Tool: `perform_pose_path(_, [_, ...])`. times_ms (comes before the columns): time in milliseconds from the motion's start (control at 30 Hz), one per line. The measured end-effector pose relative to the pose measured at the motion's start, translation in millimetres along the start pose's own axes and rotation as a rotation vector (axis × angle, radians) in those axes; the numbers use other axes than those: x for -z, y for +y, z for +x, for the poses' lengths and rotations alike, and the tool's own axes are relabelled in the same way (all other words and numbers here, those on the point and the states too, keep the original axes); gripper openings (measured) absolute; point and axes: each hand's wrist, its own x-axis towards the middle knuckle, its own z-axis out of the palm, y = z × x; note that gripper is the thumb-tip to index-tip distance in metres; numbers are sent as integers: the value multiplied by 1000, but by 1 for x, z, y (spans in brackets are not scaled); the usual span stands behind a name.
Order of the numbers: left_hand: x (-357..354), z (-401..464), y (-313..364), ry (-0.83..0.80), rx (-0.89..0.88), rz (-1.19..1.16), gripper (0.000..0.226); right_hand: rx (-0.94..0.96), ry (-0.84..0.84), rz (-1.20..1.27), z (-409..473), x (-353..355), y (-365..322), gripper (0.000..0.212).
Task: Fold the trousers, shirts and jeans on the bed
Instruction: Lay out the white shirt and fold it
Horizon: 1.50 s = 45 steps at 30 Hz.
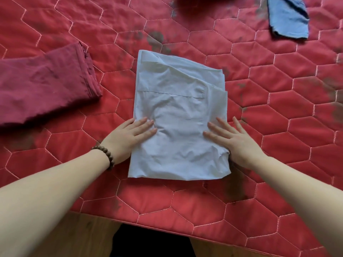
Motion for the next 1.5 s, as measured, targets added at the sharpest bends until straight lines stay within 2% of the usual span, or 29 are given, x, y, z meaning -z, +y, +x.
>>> perform_pose_path(133, [13, -7, -6, -46, 4, -269, 64, -96, 5, 524, -6, 17, -13, 59])
perform_pose_path(200, [27, -1, -14, -101, 63, -376, 39, -269, -19, 729, -5, 29, -15, 40])
perform_pose_path(233, [33, 5, -19, -107, 158, -430, 24, -352, 9, 786, -2, 33, -14, 29])
perform_pose_path(300, [41, 22, -27, 25, 414, -650, 5, -522, 131, 897, 12, 37, -14, 10])
perform_pose_path(367, [43, 39, -27, 144, 602, -924, 13, -663, 191, 1100, 27, 37, -17, 18])
perform_pose_path(433, [35, 51, -22, 132, 764, -1077, 18, -734, 223, 1216, 38, 30, -19, 17])
perform_pose_path(500, [28, 56, -17, 173, 851, -1061, 21, -772, 248, 1153, 45, 22, -20, 17])
perform_pose_path(667, [25, 62, -10, 393, 831, -945, 13, -817, 476, 1021, 49, 14, -30, 17])
perform_pose_path(833, [23, 79, -10, 232, 975, -752, 29, -1000, 499, 936, 55, 6, -41, 28])
perform_pose_path(900, [33, 81, -7, 293, 1047, -562, 23, -1110, 523, 868, 60, 14, -46, 21])
perform_pose_path(933, [38, 80, -4, 369, 1050, -429, 24, -1160, 551, 752, 61, 20, -48, 19])
perform_pose_path(1000, [45, 83, 2, 536, 883, -199, 37, -1100, 677, 436, 69, 32, -54, 32])
perform_pose_path(1033, [47, 89, 5, 588, 732, -126, 43, -975, 760, 327, 79, 38, -59, 35])
perform_pose_path(1067, [46, 97, 7, 564, 583, -77, 49, -819, 802, 265, 91, 41, -63, 36])
perform_pose_path(1100, [44, 105, 9, 471, 466, -39, 55, -667, 778, 235, 107, 42, -68, 39])
perform_pose_path(1167, [35, 119, 8, 232, 365, 12, 63, -480, 546, 219, 139, 37, -78, 49])
perform_pose_path(1200, [28, 124, 4, 164, 371, 17, 63, -449, 412, 196, 152, 32, -81, 54])
perform_pose_path(1267, [14, 127, -3, 117, 411, 14, 62, -466, 277, 157, 167, 12, -79, 57])
perform_pose_path(1333, [5, 127, -6, 125, 423, 6, 62, -492, 261, 143, 168, -3, -78, 55])
perform_pose_path(1433, [-1, 128, -7, 171, 425, -59, 66, -477, 338, 153, 165, -6, -75, 52])
perform_pose_path(1500, [-3, 128, -9, 184, 412, -70, 68, -530, 309, 102, 151, -10, -65, 58])
